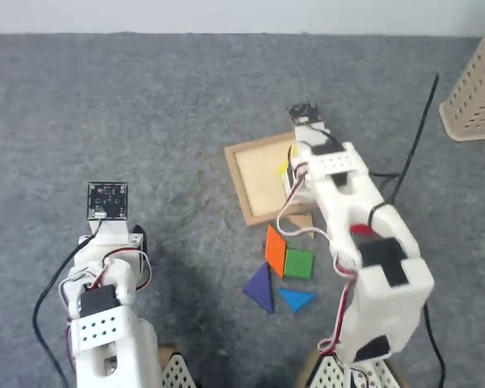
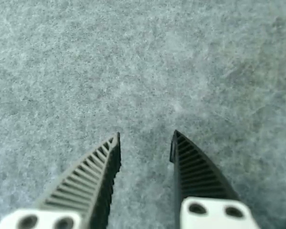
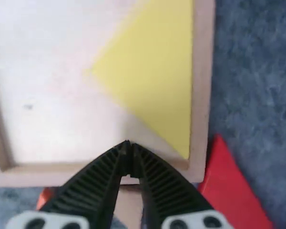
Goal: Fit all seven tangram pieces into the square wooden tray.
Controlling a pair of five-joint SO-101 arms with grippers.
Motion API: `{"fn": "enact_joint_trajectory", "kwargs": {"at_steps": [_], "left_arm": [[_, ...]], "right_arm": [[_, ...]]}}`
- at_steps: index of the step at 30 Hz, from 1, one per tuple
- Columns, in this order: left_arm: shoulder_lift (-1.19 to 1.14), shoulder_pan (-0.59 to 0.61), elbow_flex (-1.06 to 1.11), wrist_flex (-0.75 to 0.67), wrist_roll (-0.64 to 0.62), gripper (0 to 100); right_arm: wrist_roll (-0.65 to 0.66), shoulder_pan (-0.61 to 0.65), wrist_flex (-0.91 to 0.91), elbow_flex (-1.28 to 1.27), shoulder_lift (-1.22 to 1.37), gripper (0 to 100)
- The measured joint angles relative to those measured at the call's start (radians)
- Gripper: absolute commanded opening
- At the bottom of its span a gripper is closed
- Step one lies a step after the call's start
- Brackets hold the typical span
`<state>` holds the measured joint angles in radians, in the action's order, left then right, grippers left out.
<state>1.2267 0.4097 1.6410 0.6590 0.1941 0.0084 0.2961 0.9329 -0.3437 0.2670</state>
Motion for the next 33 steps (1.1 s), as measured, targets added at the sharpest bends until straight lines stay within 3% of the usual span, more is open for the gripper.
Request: {"fn": "enact_joint_trajectory", "kwargs": {"at_steps": [10,20,28,33], "left_arm": [[0.0,0.0,0.0,0.0,0.0,17],[0.0,0.0,0.0,0.0,0.0,17],[0.0,0.002,0.0,0.0,0.0,17],[0.0,0.0,0.0,0.0,0.0,17]], "right_arm": [[0.015,0.106,-0.074,-0.267,-0.215,0.7],[0.028,0.058,-0.009,-0.293,-0.42,1.1],[0.173,-0.121,0.176,-0.239,-0.493,19.2],[0.425,-0.195,0.206,-0.192,-0.381,23.2]]}}
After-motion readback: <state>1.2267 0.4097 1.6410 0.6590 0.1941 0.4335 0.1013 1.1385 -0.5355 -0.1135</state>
